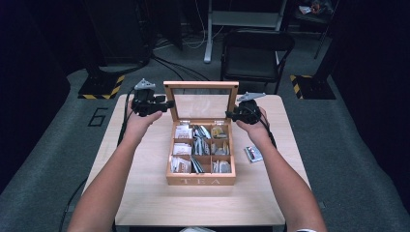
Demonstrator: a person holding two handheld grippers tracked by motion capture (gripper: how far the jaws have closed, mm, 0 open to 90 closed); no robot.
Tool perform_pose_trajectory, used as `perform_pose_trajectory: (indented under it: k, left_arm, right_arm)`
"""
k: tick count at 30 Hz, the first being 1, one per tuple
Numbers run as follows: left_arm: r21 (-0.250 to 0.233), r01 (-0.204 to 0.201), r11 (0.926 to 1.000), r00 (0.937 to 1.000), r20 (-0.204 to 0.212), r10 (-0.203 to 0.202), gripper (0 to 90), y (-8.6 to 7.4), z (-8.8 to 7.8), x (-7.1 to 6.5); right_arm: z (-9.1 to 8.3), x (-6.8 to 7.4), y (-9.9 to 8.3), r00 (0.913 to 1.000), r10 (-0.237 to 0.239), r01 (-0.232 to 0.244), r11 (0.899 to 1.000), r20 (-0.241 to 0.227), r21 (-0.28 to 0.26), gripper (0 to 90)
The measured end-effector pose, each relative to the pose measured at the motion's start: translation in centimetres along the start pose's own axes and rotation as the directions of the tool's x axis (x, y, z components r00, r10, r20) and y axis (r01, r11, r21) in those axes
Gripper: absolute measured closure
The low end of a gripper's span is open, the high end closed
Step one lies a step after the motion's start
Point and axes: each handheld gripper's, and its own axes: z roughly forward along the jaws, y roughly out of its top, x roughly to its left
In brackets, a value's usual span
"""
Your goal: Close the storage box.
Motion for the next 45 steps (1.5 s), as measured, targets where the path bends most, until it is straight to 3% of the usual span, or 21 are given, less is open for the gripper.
perform_pose_trajectory:
  k: [16,22,26,34,41,45]
  left_arm:
    - [-0.002,-0.043,0.9991,0.9990,0.005,0.043,60.9,0.1,-0.2,-0.4]
    - [0.009,-0.051,0.9987,0.9987,0.008,0.050,60.9,0.0,-0.4,-0.6]
    - [0.017,-0.054,0.9984,0.9985,0.009,0.054,60.9,0.0,-0.6,-0.7]
    - [0.013,-0.034,0.9993,0.9990,0.029,0.033,59.9,-0.7,-0.9,-0.9]
    - [0.026,-0.044,0.9987,0.9985,0.033,0.043,59.4,-1.1,-1.3,-1.2]
    - [0.038,-0.054,0.9978,0.9981,0.031,0.053,59.4,-1.1,-1.5,-1.5]
  right_arm:
    - [-0.3,0.5,-0.4,0.9999,0.000,0.000,1.000,0.010,-0.010,63.0]
    - [-0.6,0.4,-0.5,0.9997,0.020,-0.020,1.000,0.016,-0.009,54.3]
    - [-1.5,0.5,-0.4,0.9998,0.005,-0.004,1.000,0.021,-0.014,51.7]
    - [-3.5,1.5,0.0,0.9991,0.029,-0.028,0.999,0.032,-0.043,49.2]
    - [-5.3,2.5,0.7,0.9995,-0.006,0.008,0.997,0.031,-0.071,49.2]
    - [-6.0,3.0,0.9,0.9996,0.007,-0.005,0.997,0.026,-0.077,47.6]
